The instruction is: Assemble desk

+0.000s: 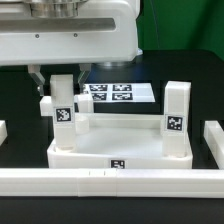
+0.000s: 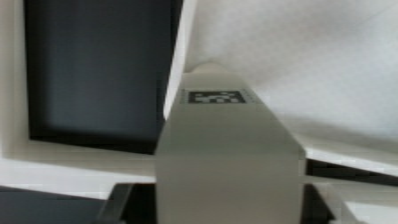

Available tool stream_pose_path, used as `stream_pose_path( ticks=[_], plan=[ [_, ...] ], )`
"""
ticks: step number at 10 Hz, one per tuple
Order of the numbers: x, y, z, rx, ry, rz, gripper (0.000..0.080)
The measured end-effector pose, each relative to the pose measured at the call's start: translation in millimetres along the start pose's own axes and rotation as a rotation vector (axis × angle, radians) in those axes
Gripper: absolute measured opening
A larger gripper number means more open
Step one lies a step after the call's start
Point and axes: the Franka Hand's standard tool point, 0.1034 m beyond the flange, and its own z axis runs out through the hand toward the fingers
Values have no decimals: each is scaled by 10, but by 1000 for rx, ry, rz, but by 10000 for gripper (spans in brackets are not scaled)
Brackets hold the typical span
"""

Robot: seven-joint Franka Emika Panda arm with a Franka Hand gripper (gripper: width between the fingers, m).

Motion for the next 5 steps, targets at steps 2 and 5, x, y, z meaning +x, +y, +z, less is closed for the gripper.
stream_pose_path(
  ticks=[2,5],
  plan=[
    [0,-1,0,0,0,92,289],
    [3,-29,9,14,0,423,290]
  ],
)
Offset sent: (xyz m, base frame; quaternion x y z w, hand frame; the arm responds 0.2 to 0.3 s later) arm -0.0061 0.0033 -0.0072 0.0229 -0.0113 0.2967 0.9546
